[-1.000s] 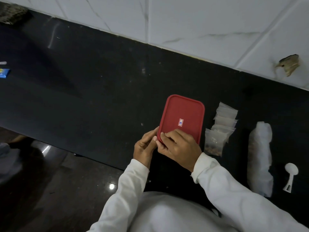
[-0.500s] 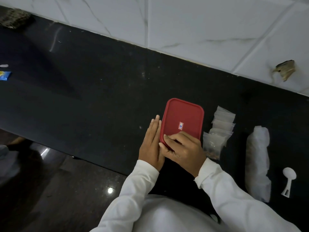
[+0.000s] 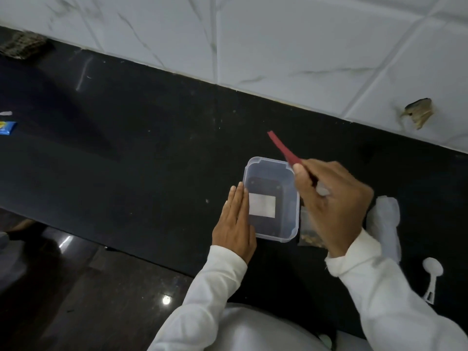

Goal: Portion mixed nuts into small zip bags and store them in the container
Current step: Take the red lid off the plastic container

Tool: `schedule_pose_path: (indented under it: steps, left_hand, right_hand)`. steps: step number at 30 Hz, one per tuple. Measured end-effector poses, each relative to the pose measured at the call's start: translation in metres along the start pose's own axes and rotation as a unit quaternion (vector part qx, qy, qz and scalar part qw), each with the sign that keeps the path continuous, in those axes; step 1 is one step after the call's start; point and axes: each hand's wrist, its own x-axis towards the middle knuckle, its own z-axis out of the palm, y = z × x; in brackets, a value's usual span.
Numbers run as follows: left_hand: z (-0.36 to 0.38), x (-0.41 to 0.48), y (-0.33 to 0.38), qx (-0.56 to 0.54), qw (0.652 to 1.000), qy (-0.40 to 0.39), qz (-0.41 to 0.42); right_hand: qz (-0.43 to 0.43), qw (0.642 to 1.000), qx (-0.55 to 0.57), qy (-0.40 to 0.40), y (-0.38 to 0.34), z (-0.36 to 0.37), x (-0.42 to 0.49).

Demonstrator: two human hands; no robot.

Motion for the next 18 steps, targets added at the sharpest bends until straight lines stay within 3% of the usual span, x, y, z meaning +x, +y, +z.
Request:
schedule_pose_path:
  steps: [7, 14, 18]
  left_hand:
    - [-0.01, 0.006, 0.004, -0.018, 0.999, -0.028, 0.001]
    - [-0.01, 0.006, -0.005, -0.057, 0.997, -0.05, 0.002]
    - [-0.016, 0.006, 0.003, -0.078, 0.994, 0.073, 0.036]
  right_hand:
    - [0.096, 0.991, -0.02, 0.089, 0.03, -0.022, 0.031]
    - [0.287, 0.939, 0.091, 0.166, 0.038, -0.048, 0.047]
    - [0.361, 0.87, 0.283, 0.18, 0.022, -0.054, 0.036]
